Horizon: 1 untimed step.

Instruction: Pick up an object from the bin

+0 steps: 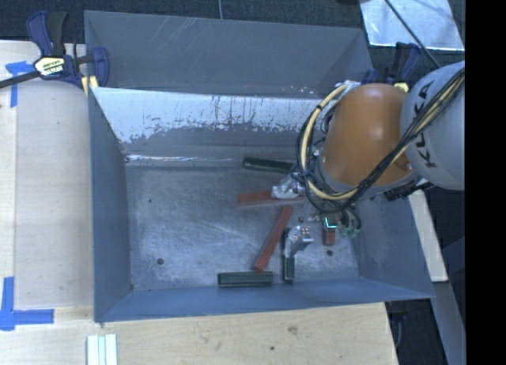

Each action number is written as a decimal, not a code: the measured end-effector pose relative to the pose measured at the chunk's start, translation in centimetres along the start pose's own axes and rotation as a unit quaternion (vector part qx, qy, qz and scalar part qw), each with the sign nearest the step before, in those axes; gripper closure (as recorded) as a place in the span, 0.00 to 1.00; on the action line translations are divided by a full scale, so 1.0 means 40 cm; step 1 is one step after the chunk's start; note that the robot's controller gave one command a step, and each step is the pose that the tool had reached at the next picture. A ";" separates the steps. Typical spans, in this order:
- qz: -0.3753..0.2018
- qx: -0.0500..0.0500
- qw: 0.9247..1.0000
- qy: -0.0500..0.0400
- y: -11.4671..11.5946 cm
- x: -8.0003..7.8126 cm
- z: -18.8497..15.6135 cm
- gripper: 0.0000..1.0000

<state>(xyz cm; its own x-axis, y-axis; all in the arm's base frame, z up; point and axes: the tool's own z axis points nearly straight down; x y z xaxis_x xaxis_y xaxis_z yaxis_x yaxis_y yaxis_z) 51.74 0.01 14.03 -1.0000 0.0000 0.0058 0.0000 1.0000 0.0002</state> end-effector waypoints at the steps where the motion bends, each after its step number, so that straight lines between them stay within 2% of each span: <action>1: 0.000 0.000 1.000 -0.004 0.000 -0.005 -0.010 0.00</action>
Offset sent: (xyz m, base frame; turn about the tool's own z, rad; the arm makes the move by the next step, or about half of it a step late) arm -0.0083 0.0078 -0.0631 -0.2363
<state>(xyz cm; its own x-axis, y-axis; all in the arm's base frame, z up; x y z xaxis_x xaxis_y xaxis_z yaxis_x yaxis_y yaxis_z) 51.94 0.00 14.45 -1.0000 0.0001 -0.0025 0.0001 1.0000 0.0001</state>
